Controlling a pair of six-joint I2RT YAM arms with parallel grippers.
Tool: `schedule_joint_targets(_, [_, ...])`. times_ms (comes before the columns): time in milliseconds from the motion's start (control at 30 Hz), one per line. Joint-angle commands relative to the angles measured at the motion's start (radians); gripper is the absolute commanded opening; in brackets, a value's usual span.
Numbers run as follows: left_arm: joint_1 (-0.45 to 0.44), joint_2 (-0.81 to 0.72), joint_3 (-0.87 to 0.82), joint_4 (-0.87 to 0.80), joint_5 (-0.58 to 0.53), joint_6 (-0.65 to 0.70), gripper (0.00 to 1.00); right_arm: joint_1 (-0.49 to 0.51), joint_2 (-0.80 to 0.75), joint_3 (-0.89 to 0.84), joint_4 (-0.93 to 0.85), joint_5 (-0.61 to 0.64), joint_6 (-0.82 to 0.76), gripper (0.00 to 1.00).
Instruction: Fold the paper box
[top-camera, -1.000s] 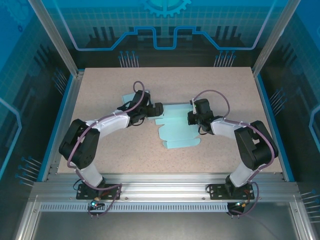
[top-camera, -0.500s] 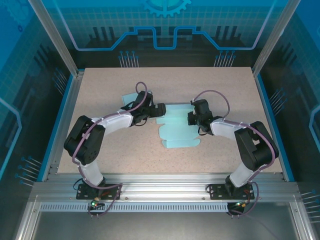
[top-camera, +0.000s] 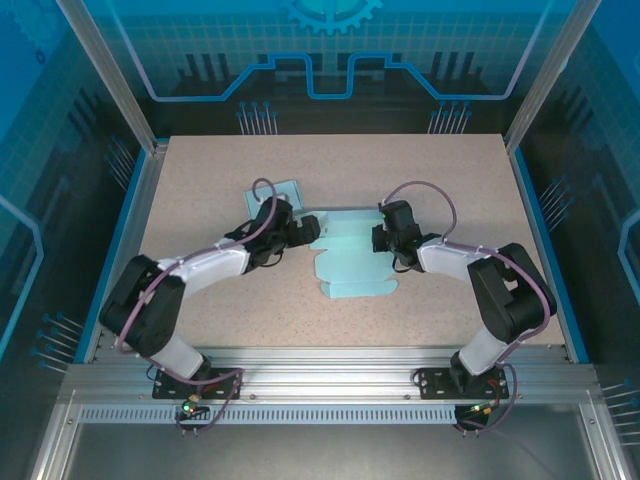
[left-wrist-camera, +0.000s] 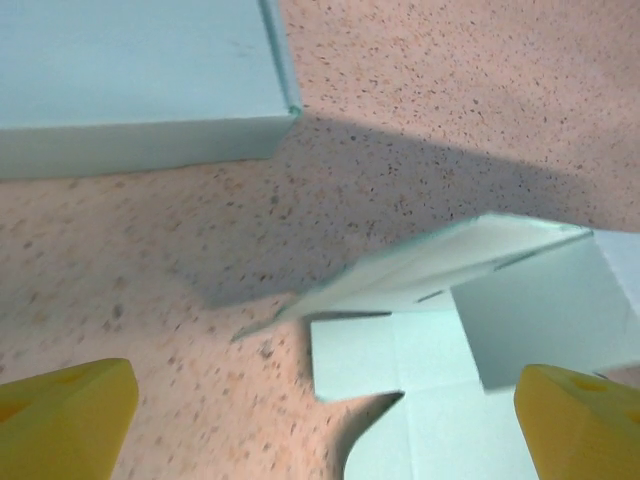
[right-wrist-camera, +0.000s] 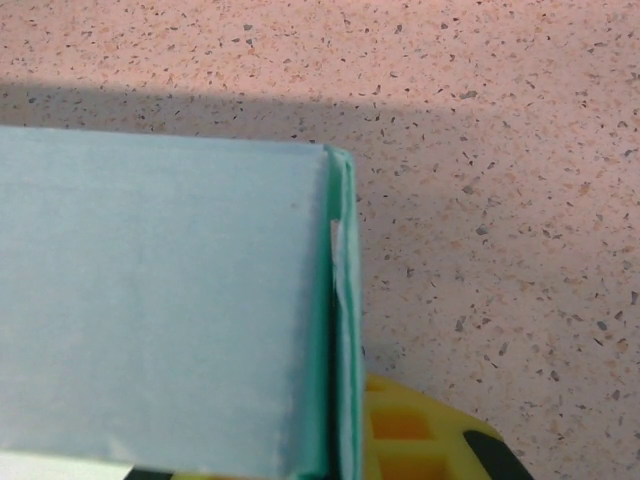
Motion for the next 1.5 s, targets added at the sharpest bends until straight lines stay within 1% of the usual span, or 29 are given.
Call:
schedule_joint_targets(0, [0.002, -0.069, -0.096, 0.033, 0.007, -0.11, 0.96, 0.014, -0.035, -0.008, -0.015, -0.008, 0.018, 0.07])
schedule_joint_targets(100, [-0.009, -0.098, -0.181, 0.126, 0.055, -0.185, 0.93, 0.016, -0.038, -0.004, -0.022, -0.004, 0.012, 0.07])
schedule_joint_targets(167, [-0.022, -0.095, -0.218, 0.215, 0.09, -0.201, 0.9, 0.018, -0.038, -0.002, -0.024, 0.0, 0.008, 0.07])
schedule_joint_targets(300, [-0.044, -0.014, -0.202, 0.342, 0.154, -0.202, 0.88, 0.028, -0.039, -0.002, -0.024, 0.011, 0.003, 0.07])
schedule_joint_targets(400, [-0.045, 0.071, -0.197, 0.476, 0.202, -0.224, 0.86, 0.033, -0.042, 0.0, -0.031, 0.021, 0.001, 0.07])
schedule_joint_targets(467, [-0.045, 0.126, -0.19, 0.538, 0.218, -0.235, 0.85, 0.036, -0.046, -0.001, -0.034, 0.026, -0.001, 0.07])
schedule_joint_targets(600, [-0.045, 0.188, -0.182, 0.583, 0.22, -0.258, 0.84, 0.037, -0.054, -0.006, -0.036, 0.029, 0.001, 0.07])
schedule_joint_targets(733, [-0.045, 0.22, -0.163, 0.564, 0.214, -0.259, 0.85, 0.04, -0.059, -0.01, -0.034, 0.031, 0.001, 0.07])
schedule_joint_targets(900, [-0.046, 0.266, -0.14, 0.601, 0.24, -0.269, 0.85, 0.042, -0.061, -0.014, -0.031, 0.036, 0.001, 0.07])
schedule_joint_targets(1167, [-0.047, 0.253, -0.159, 0.722, 0.251, -0.231, 0.85, 0.042, -0.042, -0.006, -0.034, 0.039, 0.003, 0.07])
schedule_joint_targets(1333, [-0.048, 0.248, -0.183, 0.833, 0.274, -0.209, 0.8, 0.042, -0.02, 0.005, -0.037, 0.033, 0.008, 0.07])
schedule_joint_targets(1467, [-0.052, 0.289, -0.167, 0.879, 0.302, -0.221, 0.77, 0.044, -0.012, 0.011, -0.037, 0.023, 0.011, 0.07])
